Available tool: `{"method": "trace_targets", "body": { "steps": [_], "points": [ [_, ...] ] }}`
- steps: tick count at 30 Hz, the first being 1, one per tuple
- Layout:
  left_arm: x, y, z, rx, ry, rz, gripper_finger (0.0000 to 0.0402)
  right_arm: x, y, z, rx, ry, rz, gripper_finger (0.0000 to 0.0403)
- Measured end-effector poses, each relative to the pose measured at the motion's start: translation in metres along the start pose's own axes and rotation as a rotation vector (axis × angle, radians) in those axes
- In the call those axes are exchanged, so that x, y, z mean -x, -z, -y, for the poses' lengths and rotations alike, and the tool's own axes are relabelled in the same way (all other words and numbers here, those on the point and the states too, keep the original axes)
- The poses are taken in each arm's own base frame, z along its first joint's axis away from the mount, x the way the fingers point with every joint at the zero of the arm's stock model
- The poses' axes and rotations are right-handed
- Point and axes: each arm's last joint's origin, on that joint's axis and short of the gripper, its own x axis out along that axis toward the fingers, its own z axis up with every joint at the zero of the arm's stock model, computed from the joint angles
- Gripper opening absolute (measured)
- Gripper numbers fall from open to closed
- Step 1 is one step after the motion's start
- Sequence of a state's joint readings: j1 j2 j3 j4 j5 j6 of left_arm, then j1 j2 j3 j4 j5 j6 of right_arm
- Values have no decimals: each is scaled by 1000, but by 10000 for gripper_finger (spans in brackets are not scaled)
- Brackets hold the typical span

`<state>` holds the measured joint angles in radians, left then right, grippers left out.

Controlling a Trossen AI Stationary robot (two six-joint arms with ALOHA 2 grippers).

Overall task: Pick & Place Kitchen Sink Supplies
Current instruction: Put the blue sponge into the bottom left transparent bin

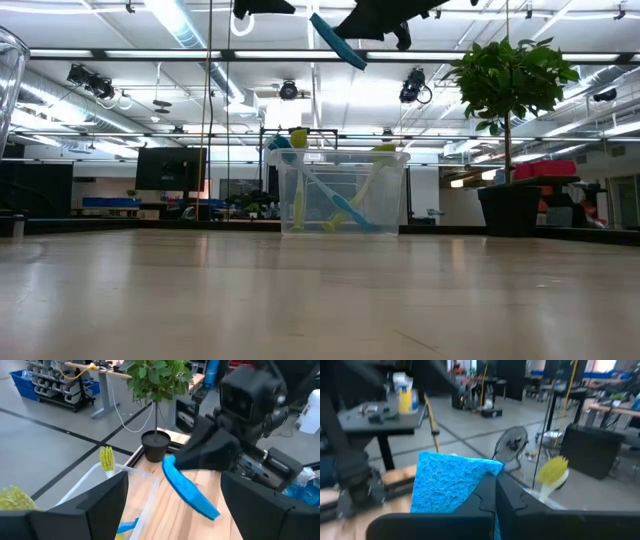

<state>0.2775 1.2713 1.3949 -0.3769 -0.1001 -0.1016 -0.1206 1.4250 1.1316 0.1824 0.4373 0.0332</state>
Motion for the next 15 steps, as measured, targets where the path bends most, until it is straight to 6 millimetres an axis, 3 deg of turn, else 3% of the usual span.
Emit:
{"method": "trace_targets", "body": {
  "steps": [9,15],
  "points": [
    [-15,5,-1,23,-70,-15,319,0,-19,7,66,103,178,0],
    [-23,2,1,74,-81,39,319,3,-29,10,14,196,262,0]
  ]
}}
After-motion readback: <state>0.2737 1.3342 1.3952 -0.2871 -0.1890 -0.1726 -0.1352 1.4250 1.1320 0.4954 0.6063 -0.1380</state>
